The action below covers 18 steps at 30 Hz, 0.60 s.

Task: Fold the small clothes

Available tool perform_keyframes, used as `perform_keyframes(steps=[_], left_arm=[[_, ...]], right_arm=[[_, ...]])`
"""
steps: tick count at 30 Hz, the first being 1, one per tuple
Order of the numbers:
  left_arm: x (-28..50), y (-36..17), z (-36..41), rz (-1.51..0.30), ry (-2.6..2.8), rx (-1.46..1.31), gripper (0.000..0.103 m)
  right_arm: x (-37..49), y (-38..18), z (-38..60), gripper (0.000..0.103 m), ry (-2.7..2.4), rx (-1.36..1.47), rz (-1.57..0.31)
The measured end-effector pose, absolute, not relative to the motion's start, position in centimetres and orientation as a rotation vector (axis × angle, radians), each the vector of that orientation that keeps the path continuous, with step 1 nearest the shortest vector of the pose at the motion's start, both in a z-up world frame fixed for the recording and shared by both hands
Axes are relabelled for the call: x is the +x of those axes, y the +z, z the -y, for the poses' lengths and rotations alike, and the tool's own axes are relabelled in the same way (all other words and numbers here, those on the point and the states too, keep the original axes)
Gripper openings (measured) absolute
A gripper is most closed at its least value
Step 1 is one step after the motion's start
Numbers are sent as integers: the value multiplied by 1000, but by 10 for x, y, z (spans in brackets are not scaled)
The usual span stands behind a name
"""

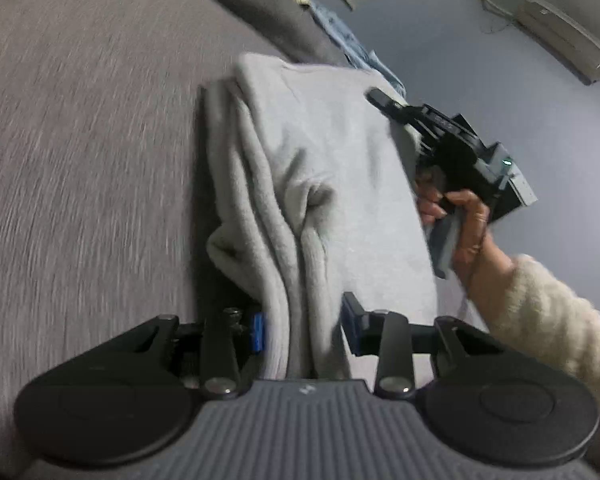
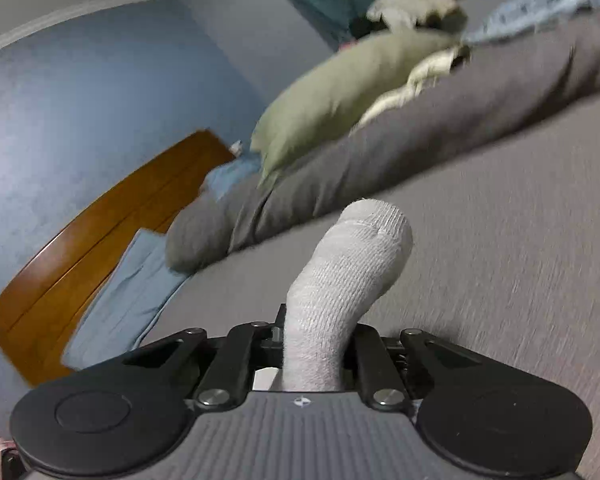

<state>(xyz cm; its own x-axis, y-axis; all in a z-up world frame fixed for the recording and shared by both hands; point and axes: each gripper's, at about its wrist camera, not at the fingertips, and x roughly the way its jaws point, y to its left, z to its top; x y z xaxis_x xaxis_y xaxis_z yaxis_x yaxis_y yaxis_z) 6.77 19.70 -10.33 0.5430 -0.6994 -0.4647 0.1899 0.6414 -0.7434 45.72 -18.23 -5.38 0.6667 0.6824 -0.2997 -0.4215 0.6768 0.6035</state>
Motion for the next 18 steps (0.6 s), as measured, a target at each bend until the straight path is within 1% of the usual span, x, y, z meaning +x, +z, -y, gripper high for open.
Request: perform_keyframes(steps=[1, 2, 3, 4, 5, 6, 7, 8, 13, 15, 18], left_arm=[[76, -104, -192, -836, -568, -670, 33], [83, -106, -187, -849, -550, -653, 33], [88, -109, -181, -865, -535, -656, 33], [92, -113, -176, -877, -534, -670, 33], [91, -114, -174, -881, -528, -671, 35], [91, -114, -170, -884, -524, -660, 37], [90, -112, -167, -884, -523, -640, 37], [85, -109, -161, -882, -521, -625, 37], [78, -96, -154, -876, -500, -556, 38], [72, -94, -155, -876, -483, -545, 40], [64, -88, -154, -876, -453, -536, 40]], right_arm=[[464, -48, 186, 13, 622, 522, -527], [472, -44, 189, 18, 572, 506, -520], [478, -44, 192, 33, 512, 471, -534], [487, -47, 193, 46, 432, 440, -587], [496, -52, 195, 66, 380, 433, -663], [499, -57, 197, 69, 333, 424, -726], [497, -59, 199, 70, 299, 408, -746], [492, -59, 202, 73, 278, 390, -742], [443, -54, 223, 75, 268, 389, -761], [413, -49, 229, 80, 254, 375, -753], [363, -41, 225, 80, 251, 327, -739]])
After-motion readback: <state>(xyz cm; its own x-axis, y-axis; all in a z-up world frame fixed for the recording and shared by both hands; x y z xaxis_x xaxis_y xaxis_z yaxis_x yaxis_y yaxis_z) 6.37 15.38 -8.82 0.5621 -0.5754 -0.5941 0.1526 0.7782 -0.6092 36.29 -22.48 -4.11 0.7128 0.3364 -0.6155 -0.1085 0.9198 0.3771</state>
